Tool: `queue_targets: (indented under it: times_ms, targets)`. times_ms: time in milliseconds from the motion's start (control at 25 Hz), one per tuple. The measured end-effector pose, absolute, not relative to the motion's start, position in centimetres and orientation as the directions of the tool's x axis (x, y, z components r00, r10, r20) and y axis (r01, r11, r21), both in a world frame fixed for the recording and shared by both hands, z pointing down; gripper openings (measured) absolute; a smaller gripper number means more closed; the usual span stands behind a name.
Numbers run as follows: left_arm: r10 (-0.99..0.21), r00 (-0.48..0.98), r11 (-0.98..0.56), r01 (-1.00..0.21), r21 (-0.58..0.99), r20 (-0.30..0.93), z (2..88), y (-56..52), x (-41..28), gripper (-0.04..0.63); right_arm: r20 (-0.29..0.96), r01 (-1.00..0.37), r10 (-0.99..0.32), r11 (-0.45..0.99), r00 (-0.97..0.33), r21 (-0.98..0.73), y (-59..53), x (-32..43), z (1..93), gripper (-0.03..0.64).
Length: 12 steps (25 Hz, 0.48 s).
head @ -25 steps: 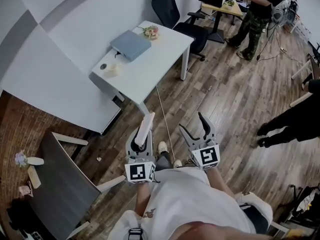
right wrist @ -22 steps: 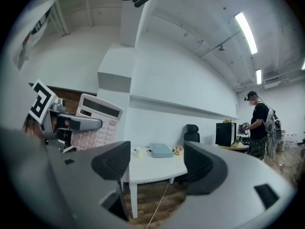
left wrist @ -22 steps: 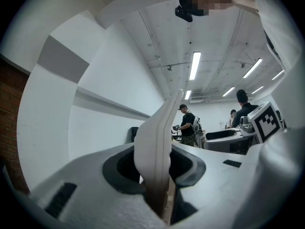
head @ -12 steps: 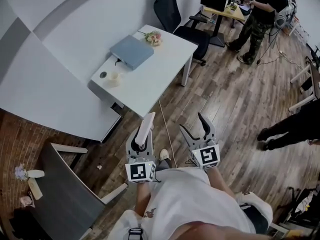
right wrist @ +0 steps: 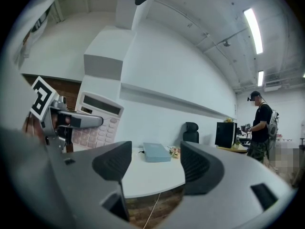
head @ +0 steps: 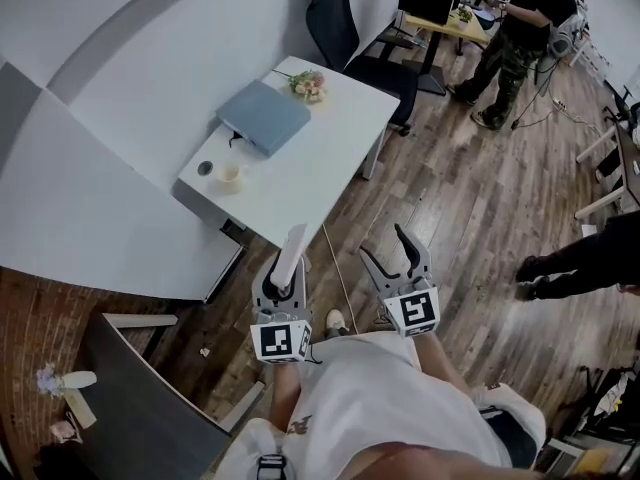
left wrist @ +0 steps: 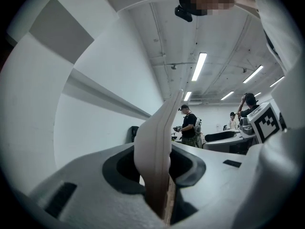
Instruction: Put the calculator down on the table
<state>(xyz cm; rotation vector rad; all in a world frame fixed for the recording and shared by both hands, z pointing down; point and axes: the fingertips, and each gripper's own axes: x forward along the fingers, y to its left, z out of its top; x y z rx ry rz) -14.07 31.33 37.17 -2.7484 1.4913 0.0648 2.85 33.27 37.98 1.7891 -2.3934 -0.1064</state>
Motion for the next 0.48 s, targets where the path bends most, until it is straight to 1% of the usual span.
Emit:
queue_targets:
  times_ms: [480]
  targets:
    - [-0.818,0.575,-0.576,-0.817,0.044,-0.028,38.2,24.8,-14.0,0.124,0.125,-0.951,-0.962,0.26,-0.241,0.167,27.5,2.8,38.6,0.308]
